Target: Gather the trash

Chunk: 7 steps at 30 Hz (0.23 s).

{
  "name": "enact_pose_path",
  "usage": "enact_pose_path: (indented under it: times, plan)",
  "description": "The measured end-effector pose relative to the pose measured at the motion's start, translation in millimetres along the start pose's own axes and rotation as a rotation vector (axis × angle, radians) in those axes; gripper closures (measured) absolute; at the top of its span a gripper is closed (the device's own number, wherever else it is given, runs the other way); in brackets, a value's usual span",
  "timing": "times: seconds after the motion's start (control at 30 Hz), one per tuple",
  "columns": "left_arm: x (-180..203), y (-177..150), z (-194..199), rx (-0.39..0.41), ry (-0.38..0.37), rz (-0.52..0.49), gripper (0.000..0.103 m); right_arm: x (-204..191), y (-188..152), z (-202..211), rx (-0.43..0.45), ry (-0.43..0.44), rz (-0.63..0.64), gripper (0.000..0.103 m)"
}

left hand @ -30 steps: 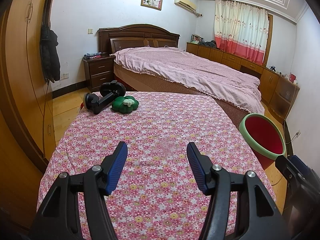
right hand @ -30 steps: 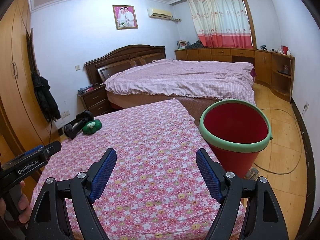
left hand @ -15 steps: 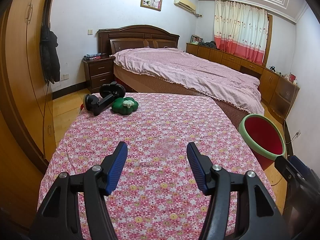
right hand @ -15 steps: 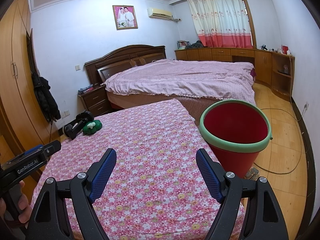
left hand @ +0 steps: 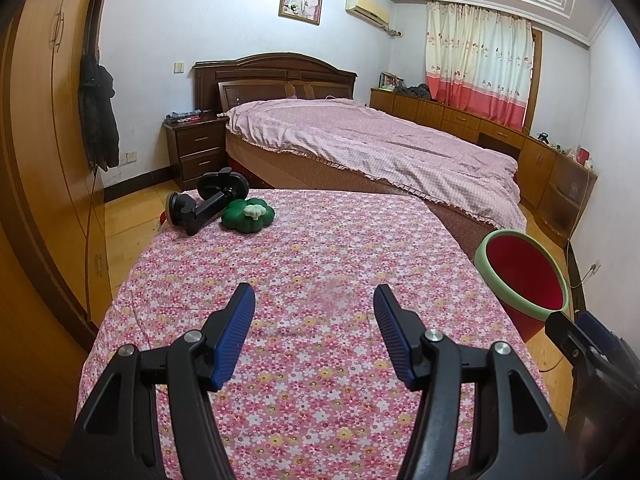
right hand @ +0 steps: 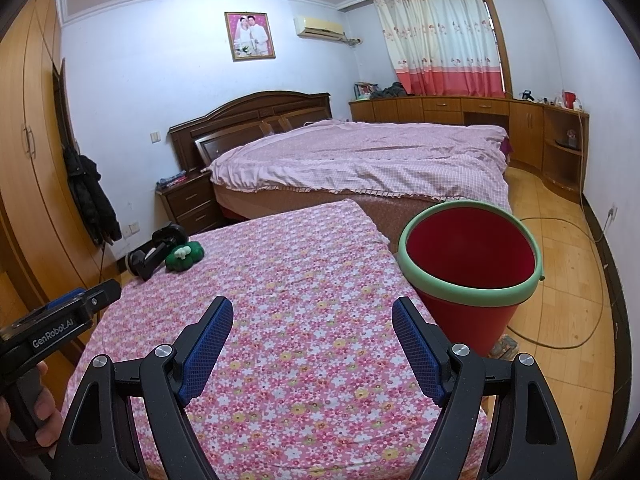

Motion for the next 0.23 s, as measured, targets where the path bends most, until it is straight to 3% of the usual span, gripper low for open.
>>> enact_pose_path:
  times: [0.23]
  plan:
    - [1.6, -1.6, 1.0, -0.001, 0.003, 0.001, 0.041, 0.6, 1.4, 0.2, 0.0, -0.001, -0.002, 0.02]
Point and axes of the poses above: each gripper's, at about its wrist camera, not at the fingertips, and z roughly against the way its jaws point, x to its right, y to its top, the point moved 5 cm from there along -z, roughly the way its jaws point
